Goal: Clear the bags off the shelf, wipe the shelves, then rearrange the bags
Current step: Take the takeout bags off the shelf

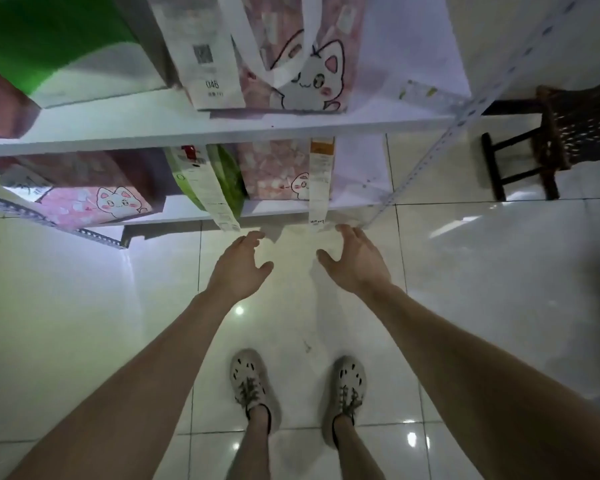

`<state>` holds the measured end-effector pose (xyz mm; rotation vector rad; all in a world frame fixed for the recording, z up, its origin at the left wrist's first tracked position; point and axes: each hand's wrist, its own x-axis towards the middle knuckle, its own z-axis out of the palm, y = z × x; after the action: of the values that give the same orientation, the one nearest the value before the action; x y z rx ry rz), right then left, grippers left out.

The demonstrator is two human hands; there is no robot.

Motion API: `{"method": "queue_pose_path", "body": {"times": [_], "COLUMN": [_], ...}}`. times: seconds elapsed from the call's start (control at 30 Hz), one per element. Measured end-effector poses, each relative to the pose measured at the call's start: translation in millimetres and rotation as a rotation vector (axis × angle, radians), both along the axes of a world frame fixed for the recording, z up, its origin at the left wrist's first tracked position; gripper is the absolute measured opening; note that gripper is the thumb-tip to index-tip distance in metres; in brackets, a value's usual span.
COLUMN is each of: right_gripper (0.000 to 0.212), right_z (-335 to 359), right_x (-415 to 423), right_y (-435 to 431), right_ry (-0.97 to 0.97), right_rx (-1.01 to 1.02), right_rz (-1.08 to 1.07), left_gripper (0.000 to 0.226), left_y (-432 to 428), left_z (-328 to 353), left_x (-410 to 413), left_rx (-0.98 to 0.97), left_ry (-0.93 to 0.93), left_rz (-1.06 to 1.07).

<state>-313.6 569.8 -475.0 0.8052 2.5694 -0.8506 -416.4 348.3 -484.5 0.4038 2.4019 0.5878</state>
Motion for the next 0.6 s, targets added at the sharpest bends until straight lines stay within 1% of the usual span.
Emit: {"method": "queue_pose_path", "body": {"times": [0.1,0.23,0.3,0.37,0.47,0.53,0.6], "right_gripper": [0.07,0.068,0.071,0.072,0.071,0.066,0.055], "right_z": [-57,-122,-148,-168,-188,-194,-194], "right_x": [-31,-73,-91,-110,-135,-147,-155], "right_y": [7,23,31,37,47,56,64], "right_ry": [0.007,0.053,0.09,0.143,0.237,0.292,0.352], "right_rx": [-0.054,-0.067,-0.075,-0.084,-0.041,-0.052,-0.087], "right_rz": [-0.076,-0.208,-0.278,-0.36,-0.448,-0.473,-0.476], "left_gripper": [0.08,0.095,0.1,0.107,0.116,0.115,0.11], "left_y": [15,32,38,44,53,59,64], "left_z": [-58,-122,-144,-160,-175,-180,-184], "left_x": [-25,-60,-76,-89,-108,-119,-129], "left_rx": [0.004,0.121,0.132,0.114,0.151,0.199,0.229], "left_ry": [0.015,0.044,0.098,0.142,0.167,0.197,0.225], "left_rz": [0.038,0.164,0.202,0.202,0.263,0.312,0.331]}}
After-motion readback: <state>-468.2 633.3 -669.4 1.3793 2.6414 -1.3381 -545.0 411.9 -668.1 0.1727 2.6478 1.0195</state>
